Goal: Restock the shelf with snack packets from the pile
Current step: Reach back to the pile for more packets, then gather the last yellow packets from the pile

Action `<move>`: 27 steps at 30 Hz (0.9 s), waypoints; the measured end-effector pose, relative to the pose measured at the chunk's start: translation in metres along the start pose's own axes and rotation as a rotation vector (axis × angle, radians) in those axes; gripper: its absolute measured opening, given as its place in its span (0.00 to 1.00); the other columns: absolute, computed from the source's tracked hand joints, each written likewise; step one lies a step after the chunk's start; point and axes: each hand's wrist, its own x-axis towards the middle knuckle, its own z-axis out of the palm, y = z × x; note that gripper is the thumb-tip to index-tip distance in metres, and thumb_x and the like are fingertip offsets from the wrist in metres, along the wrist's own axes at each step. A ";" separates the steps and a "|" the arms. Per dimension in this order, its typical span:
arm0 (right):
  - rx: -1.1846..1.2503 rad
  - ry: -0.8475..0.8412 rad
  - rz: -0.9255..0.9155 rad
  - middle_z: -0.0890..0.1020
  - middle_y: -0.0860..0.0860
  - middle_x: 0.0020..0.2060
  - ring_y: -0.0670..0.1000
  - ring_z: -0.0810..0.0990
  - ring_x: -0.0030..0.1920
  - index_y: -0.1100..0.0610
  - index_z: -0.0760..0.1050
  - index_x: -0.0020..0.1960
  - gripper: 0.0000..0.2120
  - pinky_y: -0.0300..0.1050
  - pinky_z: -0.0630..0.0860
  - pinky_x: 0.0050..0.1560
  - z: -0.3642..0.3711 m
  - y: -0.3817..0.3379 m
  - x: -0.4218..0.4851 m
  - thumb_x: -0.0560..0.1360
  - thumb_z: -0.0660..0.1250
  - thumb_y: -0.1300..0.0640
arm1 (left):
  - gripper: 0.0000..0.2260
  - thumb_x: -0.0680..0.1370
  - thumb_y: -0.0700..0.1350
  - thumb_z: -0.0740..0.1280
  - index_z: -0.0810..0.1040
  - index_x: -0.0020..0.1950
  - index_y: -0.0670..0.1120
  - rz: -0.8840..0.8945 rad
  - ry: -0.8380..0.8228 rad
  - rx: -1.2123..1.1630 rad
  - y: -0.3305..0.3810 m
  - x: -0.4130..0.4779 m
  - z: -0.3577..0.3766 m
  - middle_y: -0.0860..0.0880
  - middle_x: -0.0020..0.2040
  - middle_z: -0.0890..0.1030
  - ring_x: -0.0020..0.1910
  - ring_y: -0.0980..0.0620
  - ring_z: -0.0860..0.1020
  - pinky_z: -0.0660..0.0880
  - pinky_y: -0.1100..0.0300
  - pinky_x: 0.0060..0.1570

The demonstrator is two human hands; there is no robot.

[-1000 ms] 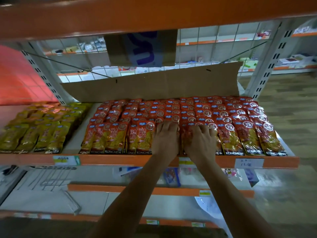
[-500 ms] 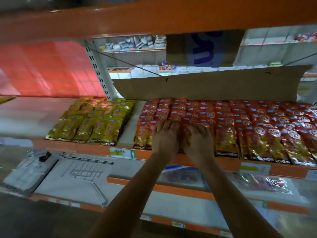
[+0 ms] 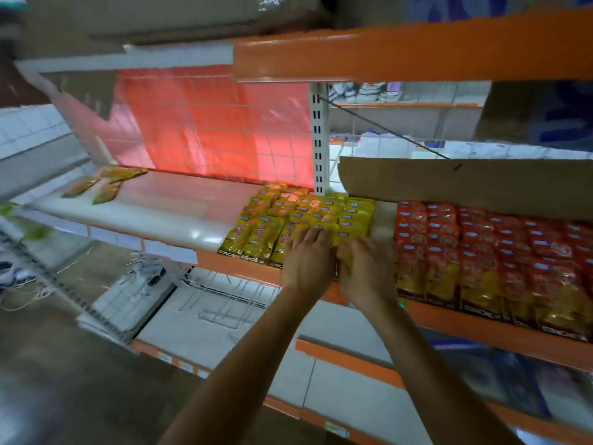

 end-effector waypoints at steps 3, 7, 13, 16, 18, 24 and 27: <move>-0.006 -0.031 -0.055 0.77 0.54 0.59 0.57 0.71 0.62 0.56 0.74 0.60 0.15 0.48 0.65 0.62 0.025 -0.042 0.017 0.74 0.64 0.54 | 0.16 0.79 0.48 0.61 0.73 0.66 0.48 -0.076 0.031 0.012 -0.047 0.003 -0.013 0.50 0.65 0.75 0.67 0.46 0.69 0.66 0.51 0.61; 0.033 -0.073 -0.126 0.77 0.54 0.60 0.57 0.71 0.63 0.55 0.74 0.61 0.16 0.49 0.65 0.63 0.061 -0.096 0.042 0.74 0.65 0.54 | 0.16 0.78 0.49 0.62 0.74 0.64 0.48 -0.152 0.038 0.040 -0.110 0.013 -0.029 0.50 0.64 0.76 0.66 0.46 0.70 0.67 0.51 0.60; 0.113 -0.138 -0.238 0.75 0.55 0.62 0.57 0.70 0.65 0.57 0.73 0.64 0.18 0.49 0.64 0.65 0.121 -0.183 0.095 0.74 0.64 0.56 | 0.17 0.79 0.50 0.61 0.73 0.68 0.48 -0.253 0.088 0.072 -0.213 0.043 -0.048 0.50 0.67 0.74 0.68 0.48 0.68 0.65 0.55 0.61; 0.145 -0.174 -0.275 0.74 0.54 0.64 0.56 0.69 0.66 0.57 0.71 0.67 0.20 0.47 0.63 0.67 0.151 -0.226 0.124 0.75 0.64 0.56 | 0.18 0.80 0.51 0.60 0.71 0.69 0.49 -0.305 0.085 0.105 -0.265 0.063 -0.057 0.51 0.69 0.73 0.69 0.49 0.67 0.65 0.55 0.62; 0.168 -0.199 -0.289 0.73 0.53 0.65 0.55 0.69 0.67 0.56 0.71 0.67 0.20 0.46 0.63 0.67 0.170 -0.255 0.142 0.75 0.64 0.57 | 0.18 0.80 0.51 0.60 0.71 0.70 0.49 -0.323 0.076 0.134 -0.298 0.077 -0.064 0.51 0.69 0.73 0.69 0.48 0.67 0.65 0.55 0.62; 0.196 -0.271 -0.359 0.73 0.54 0.66 0.57 0.70 0.65 0.56 0.70 0.68 0.21 0.47 0.65 0.65 0.225 -0.334 0.190 0.76 0.64 0.57 | 0.19 0.80 0.52 0.61 0.69 0.70 0.50 -0.449 0.069 0.164 -0.394 0.106 -0.080 0.49 0.69 0.71 0.68 0.46 0.68 0.67 0.52 0.61; 0.194 -0.341 -0.369 0.73 0.54 0.65 0.57 0.69 0.65 0.55 0.69 0.69 0.21 0.48 0.65 0.64 0.251 -0.364 0.203 0.76 0.63 0.56 | 0.20 0.79 0.53 0.61 0.68 0.70 0.49 -0.514 0.045 0.171 -0.438 0.115 -0.085 0.48 0.69 0.71 0.67 0.45 0.68 0.68 0.51 0.61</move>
